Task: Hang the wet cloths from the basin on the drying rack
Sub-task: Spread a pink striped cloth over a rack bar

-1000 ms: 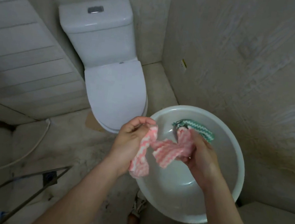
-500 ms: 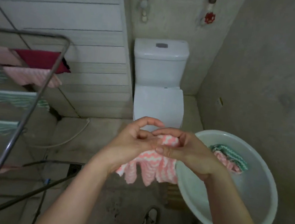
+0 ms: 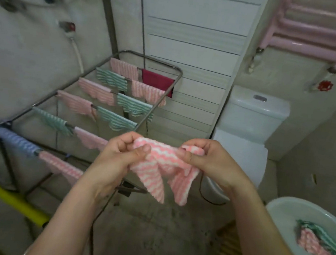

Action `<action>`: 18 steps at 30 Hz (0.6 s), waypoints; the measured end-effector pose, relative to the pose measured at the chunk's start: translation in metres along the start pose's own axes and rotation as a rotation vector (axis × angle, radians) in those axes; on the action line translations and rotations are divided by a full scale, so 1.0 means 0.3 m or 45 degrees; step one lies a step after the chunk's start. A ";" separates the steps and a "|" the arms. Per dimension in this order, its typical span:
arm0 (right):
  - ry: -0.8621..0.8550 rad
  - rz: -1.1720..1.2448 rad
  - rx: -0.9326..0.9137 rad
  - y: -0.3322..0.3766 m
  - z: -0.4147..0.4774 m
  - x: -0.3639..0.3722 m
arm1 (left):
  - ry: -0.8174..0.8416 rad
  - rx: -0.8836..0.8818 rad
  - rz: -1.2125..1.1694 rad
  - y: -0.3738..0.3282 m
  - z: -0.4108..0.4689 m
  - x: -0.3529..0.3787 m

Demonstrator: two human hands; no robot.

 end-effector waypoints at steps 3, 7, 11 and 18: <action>0.108 -0.458 0.007 0.056 0.017 0.081 | -0.116 0.037 0.017 -0.044 -0.056 -0.062; 0.041 -0.825 -0.169 0.134 0.050 0.206 | -0.356 0.129 0.232 -0.120 -0.159 -0.165; 0.277 -0.148 -0.060 0.139 0.075 0.335 | -0.497 0.217 0.285 -0.174 -0.278 -0.250; 0.635 0.722 0.332 0.124 0.094 0.631 | -0.692 0.151 0.007 -0.172 -0.494 -0.390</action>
Point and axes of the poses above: each hand's wrist, its own z-axis towards the middle knuckle, its own x-axis out of the palm, y = z × x, the point moved 4 cm from there along z, towards the middle knuckle, and after that the axes turned 3 degrees about -z, right-handed, at the moved point
